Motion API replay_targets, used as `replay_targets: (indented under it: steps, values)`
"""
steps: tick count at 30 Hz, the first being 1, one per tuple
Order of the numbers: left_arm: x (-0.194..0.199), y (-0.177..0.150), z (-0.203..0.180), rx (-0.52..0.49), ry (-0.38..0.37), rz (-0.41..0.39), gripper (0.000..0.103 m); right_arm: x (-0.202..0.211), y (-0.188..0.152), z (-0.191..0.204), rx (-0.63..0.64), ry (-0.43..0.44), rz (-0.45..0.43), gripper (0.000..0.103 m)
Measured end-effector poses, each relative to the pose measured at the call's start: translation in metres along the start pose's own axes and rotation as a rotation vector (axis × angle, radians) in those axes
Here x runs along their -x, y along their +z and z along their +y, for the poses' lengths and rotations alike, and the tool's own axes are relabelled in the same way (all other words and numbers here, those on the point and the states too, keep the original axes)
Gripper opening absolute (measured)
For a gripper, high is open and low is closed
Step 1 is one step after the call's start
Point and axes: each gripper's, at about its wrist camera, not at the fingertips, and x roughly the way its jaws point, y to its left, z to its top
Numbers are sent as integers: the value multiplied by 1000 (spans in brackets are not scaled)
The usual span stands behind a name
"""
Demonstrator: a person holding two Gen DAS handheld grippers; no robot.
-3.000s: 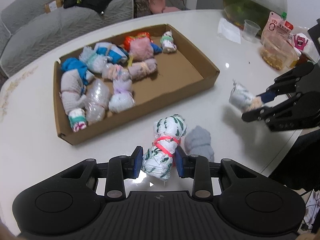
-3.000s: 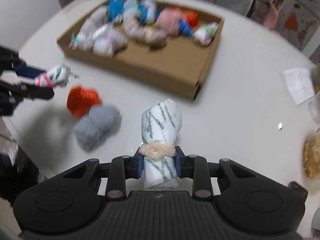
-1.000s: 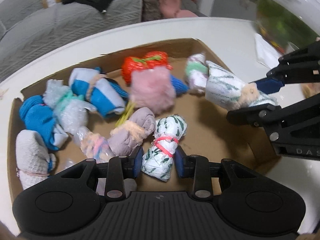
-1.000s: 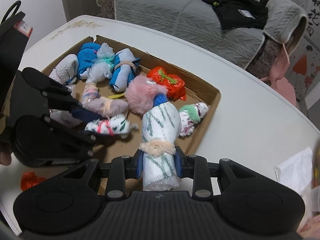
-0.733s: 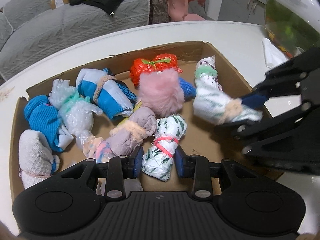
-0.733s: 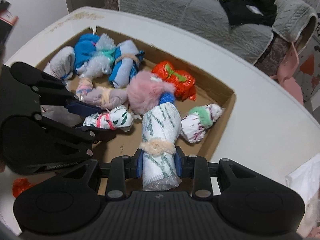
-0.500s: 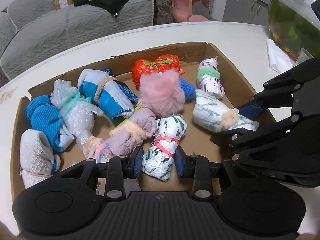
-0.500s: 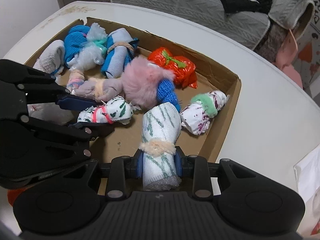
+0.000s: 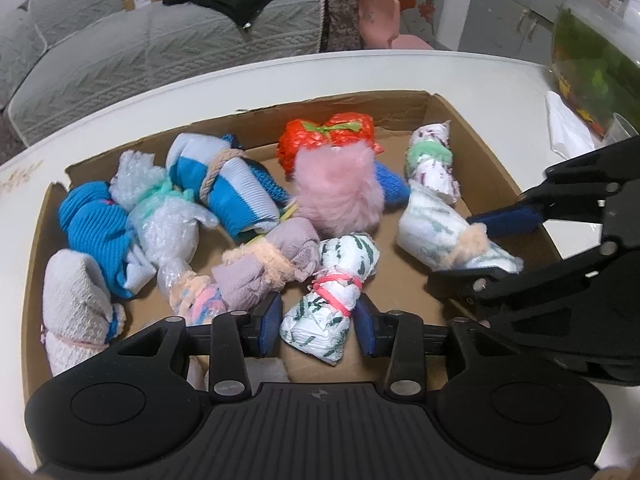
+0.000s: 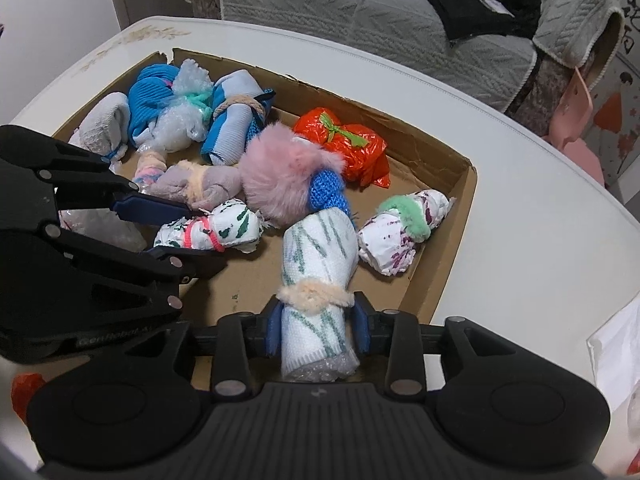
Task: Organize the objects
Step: 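Open both tools to release the socks in the tray and lift away, then move both open tools back to the red packet and grey sock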
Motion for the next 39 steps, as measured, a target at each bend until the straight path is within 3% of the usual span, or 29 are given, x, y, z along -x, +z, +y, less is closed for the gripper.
replay_targets:
  steps: [16,18,26,33,39]
  values:
    - [31,-5,5,41,33,-36,78,28,-8,-3,-15,-17,-52,56]
    - [42,-6,5,44,33,-49,79,36,-11,-4,-31,-23,-70,61]
    - [73,-15,6,68,55,-74,86,55,-22,-8,-98,-20,-110,63]
    - [98,-45,3,34,60,-67,89,82,-51,4,-112,11,-145,72]
    - [118,-83,-5,-73,60,-58,91,97,-77,22,-60,57,-153,78]
